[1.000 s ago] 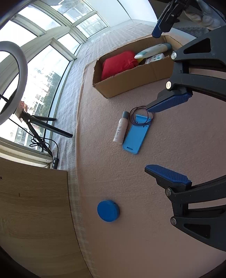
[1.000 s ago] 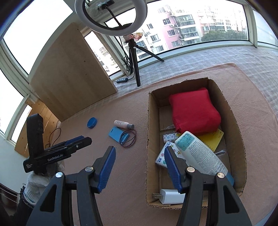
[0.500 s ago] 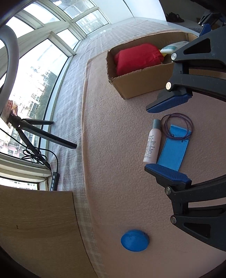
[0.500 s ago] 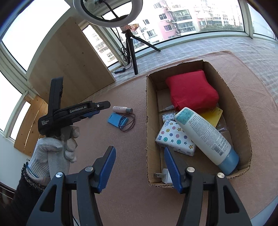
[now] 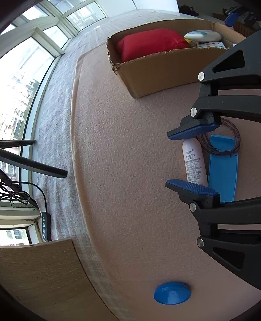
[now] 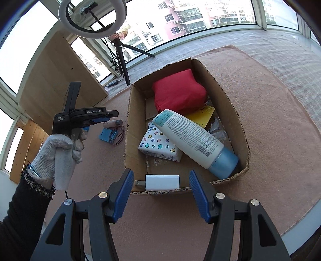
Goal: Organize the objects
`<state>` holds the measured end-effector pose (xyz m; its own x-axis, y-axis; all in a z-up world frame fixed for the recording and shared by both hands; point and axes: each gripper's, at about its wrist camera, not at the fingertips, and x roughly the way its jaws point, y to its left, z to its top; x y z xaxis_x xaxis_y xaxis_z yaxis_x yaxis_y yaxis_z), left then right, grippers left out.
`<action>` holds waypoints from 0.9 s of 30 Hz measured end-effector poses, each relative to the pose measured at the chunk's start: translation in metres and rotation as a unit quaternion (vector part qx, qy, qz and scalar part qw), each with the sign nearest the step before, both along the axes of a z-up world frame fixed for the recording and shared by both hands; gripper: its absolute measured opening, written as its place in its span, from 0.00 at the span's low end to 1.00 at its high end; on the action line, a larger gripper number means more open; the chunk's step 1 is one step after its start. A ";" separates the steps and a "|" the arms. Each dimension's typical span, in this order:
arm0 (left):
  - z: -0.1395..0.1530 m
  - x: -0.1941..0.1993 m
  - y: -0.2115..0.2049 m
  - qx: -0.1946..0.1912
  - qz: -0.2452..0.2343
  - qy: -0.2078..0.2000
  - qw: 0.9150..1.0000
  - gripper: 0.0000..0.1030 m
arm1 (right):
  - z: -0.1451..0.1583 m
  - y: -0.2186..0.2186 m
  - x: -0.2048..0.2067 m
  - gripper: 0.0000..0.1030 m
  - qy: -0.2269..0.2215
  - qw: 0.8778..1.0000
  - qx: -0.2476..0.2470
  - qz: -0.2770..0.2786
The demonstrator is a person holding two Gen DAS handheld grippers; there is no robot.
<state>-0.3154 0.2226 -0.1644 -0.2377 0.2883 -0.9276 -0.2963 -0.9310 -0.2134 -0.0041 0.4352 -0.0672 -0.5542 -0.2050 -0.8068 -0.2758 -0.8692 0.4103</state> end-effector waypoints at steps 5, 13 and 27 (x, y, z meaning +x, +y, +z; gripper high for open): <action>-0.002 0.018 0.000 -0.010 -0.032 -0.003 0.999 0.43 | -0.001 0.006 0.001 0.53 -0.001 1.000 -0.003 -0.008; -0.002 0.061 -0.023 -0.016 -0.056 0.000 0.998 0.41 | 0.002 -0.008 -0.009 0.53 0.003 1.000 -0.006 0.010; 0.000 0.154 -0.099 0.004 -0.024 0.022 0.999 0.41 | 0.009 -0.076 -0.033 0.53 0.011 0.996 -0.010 0.087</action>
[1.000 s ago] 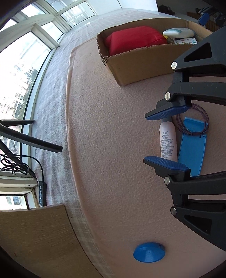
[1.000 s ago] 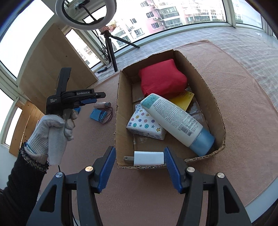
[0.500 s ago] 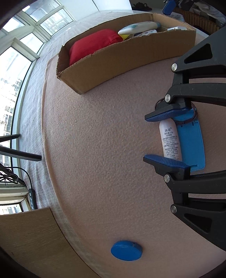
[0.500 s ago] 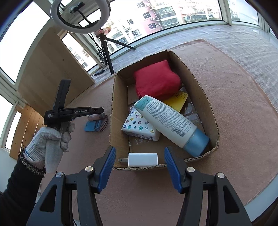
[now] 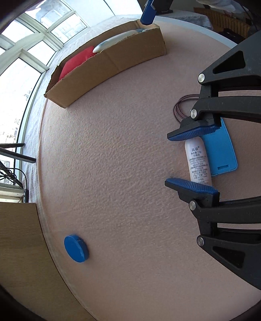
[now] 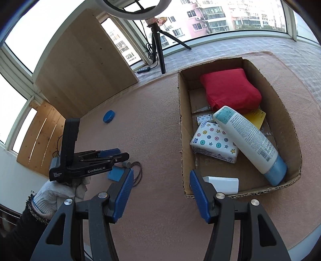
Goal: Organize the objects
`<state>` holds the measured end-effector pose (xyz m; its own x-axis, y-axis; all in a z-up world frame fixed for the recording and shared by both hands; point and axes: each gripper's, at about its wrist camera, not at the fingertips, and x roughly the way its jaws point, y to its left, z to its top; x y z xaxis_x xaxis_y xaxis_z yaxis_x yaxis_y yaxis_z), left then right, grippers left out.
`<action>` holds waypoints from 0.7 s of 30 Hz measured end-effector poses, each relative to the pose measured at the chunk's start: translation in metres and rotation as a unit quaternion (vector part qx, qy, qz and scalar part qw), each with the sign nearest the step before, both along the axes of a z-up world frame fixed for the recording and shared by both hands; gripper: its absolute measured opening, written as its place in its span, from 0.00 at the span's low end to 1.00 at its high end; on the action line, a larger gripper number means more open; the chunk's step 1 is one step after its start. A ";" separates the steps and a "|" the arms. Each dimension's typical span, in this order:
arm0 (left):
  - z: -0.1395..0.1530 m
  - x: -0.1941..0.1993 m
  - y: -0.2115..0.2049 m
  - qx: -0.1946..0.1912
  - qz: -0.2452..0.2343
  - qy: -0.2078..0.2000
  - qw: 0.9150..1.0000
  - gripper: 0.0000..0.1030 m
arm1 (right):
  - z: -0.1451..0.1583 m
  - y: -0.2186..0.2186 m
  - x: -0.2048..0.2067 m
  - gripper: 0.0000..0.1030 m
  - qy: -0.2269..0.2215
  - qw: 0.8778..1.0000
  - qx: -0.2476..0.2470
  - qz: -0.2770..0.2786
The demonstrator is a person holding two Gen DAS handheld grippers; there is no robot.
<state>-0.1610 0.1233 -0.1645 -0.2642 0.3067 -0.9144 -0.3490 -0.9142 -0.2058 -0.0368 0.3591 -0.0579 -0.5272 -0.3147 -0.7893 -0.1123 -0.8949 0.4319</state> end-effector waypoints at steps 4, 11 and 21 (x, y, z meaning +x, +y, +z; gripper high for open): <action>0.002 0.012 -0.019 -0.012 0.014 0.005 1.000 0.41 | -0.003 -0.022 -0.007 0.53 -0.003 1.000 0.001 0.026; 0.018 0.020 -0.045 -0.009 0.039 0.032 0.999 0.41 | -0.019 -0.065 -0.016 0.53 -0.025 0.996 0.020 0.086; 0.039 0.055 -0.045 -0.008 0.014 0.062 0.998 0.41 | -0.065 -0.108 -0.038 0.53 -0.076 0.983 0.096 0.137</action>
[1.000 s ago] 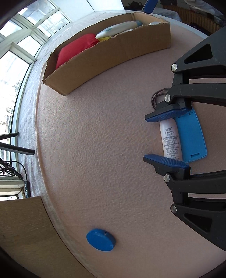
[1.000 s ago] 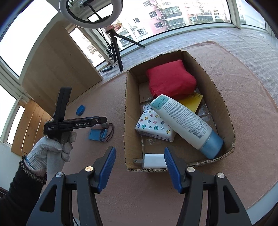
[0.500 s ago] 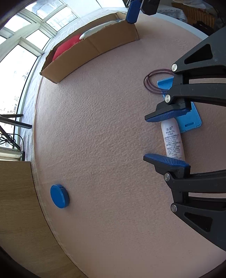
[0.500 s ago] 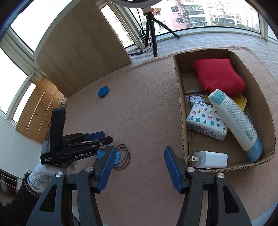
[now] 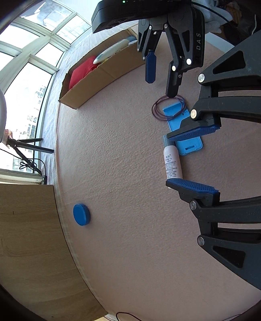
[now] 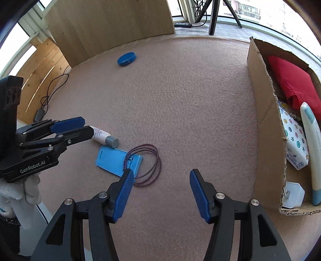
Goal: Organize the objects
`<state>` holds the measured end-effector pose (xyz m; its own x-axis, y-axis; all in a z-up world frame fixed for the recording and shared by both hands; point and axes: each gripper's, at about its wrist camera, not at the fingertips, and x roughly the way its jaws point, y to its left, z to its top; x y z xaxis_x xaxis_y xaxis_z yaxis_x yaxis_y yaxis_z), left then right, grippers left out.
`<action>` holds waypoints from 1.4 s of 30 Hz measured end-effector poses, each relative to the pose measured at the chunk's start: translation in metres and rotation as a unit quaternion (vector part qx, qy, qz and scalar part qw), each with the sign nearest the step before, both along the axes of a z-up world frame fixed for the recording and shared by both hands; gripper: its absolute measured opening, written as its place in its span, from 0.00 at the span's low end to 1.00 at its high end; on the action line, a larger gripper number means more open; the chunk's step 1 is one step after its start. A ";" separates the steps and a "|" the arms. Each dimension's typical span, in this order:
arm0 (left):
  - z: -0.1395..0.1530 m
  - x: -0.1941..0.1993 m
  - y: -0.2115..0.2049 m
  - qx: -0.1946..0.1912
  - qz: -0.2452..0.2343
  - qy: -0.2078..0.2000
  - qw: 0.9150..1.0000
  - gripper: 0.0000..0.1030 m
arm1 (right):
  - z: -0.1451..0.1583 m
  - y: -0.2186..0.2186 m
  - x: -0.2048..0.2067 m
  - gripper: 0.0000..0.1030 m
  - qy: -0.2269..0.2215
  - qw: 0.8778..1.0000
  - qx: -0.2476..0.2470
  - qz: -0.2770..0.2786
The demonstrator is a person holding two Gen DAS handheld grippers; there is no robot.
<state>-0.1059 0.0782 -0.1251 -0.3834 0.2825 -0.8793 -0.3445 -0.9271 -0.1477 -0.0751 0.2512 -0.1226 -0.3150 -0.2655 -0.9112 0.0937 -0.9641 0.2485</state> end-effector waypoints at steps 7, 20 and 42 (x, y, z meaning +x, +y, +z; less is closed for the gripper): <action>-0.009 0.012 0.013 -0.015 -0.015 -0.003 1.000 0.41 | -0.007 -0.018 -0.009 0.53 0.003 0.996 0.078 0.030; -0.032 0.019 0.024 -0.049 -0.021 -0.019 0.998 0.46 | -0.014 -0.022 -0.022 0.53 0.014 0.985 0.166 0.052; -0.037 0.003 0.006 -0.036 0.016 -0.008 0.999 0.53 | 0.006 0.004 -0.019 0.51 0.017 0.999 0.021 -0.018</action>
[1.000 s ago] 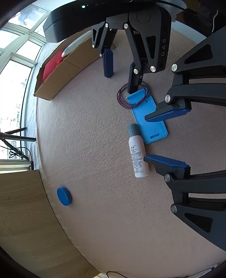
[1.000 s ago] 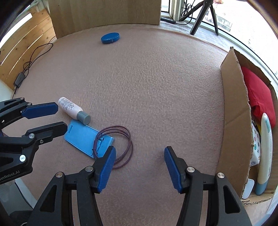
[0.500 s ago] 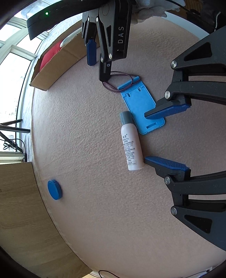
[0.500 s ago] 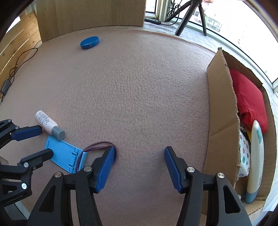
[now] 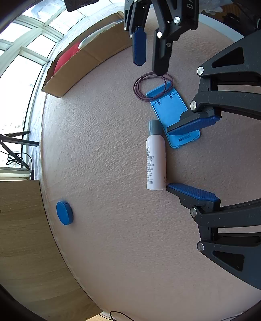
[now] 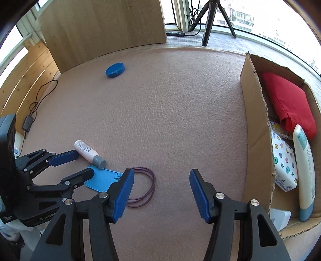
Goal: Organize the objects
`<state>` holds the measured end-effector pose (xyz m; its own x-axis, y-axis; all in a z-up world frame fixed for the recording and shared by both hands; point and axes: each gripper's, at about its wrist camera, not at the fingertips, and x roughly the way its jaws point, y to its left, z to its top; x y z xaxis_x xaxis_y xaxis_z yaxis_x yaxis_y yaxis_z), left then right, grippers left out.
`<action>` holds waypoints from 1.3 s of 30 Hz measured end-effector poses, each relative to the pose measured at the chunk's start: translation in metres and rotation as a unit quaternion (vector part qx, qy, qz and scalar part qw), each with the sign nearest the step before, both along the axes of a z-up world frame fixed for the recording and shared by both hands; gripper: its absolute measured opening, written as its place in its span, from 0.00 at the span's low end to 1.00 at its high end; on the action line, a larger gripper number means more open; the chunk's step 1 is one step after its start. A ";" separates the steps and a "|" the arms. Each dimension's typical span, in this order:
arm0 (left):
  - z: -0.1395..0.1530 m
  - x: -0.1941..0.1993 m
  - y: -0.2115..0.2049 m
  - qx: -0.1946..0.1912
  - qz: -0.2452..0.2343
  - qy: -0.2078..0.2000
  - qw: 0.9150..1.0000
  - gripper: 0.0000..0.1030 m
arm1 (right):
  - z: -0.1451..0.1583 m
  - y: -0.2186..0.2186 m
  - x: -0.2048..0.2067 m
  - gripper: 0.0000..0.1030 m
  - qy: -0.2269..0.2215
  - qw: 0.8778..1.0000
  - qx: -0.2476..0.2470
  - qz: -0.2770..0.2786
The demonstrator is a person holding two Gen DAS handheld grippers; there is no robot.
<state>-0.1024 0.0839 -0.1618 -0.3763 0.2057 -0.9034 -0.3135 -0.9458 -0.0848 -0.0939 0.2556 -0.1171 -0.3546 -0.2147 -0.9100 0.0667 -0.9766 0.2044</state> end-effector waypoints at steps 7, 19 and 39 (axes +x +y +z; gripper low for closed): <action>0.000 -0.001 -0.003 0.008 -0.002 -0.006 1.000 0.53 | -0.012 -0.030 0.024 0.42 -0.015 0.997 -0.005 0.071; -0.002 -0.011 -0.002 0.012 -0.005 -0.011 1.000 0.53 | -0.018 -0.059 0.018 0.38 -0.012 0.987 0.013 0.158; 0.010 -0.018 0.003 -0.059 -0.104 0.010 0.993 0.51 | -0.020 -0.016 0.001 0.30 -0.038 0.994 0.047 0.088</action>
<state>-0.1201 0.0867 -0.1517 -0.3545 0.1747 -0.9186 -0.5042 -0.8631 0.0304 -0.0933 0.2398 -0.1374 -0.2478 -0.1796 -0.9520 0.2268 -0.9661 0.1232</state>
